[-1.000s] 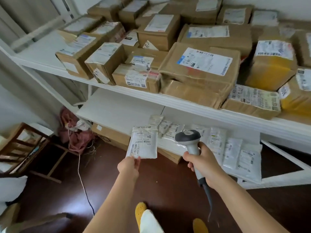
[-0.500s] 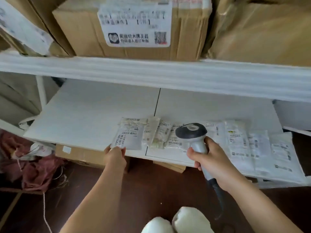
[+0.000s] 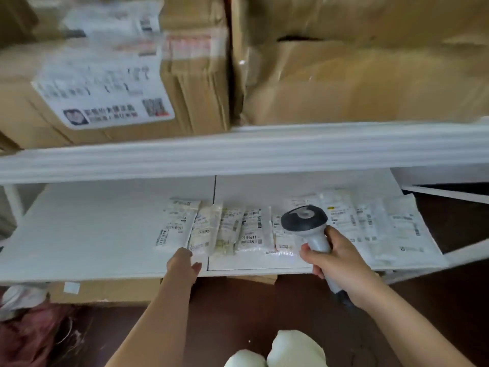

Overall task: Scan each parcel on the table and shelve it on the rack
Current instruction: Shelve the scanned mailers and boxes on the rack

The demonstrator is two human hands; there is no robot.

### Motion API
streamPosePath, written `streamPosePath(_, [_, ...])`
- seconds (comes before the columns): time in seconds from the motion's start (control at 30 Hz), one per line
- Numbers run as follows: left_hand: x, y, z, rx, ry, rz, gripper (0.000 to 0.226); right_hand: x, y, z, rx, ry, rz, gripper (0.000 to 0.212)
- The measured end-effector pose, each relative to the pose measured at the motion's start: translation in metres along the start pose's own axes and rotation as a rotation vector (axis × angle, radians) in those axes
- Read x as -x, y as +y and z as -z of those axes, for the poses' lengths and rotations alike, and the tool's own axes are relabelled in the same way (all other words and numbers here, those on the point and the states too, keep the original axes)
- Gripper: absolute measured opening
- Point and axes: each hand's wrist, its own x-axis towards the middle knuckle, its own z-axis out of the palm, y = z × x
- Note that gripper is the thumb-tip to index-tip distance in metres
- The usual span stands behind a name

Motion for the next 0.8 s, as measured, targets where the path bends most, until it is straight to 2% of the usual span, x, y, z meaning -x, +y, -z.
streamPosePath(0.17, [0.116,-0.013,-0.053,-0.197,-0.154,0.045,0.02,0.068,-0.03,0.058,-0.083,0.057,-0.114,0.026])
streamPosePath(0.3, [0.225,-0.034,-0.111,-0.39,-0.35,0.09,0.01,0.14,-0.047,0.117,-0.199,0.154,-0.146,0.031])
streamPosePath(0.57, [0.425,-0.135,-0.217,-0.851,-0.75,0.076,0.014,0.299,-0.036,0.267,-0.403,0.622,-0.117,0.028])
streamPosePath(0.8, [0.589,-0.277,-0.314,-1.035,-1.051,0.014,0.016,0.395,0.032,0.409,-0.633,0.949,-0.029,0.028])
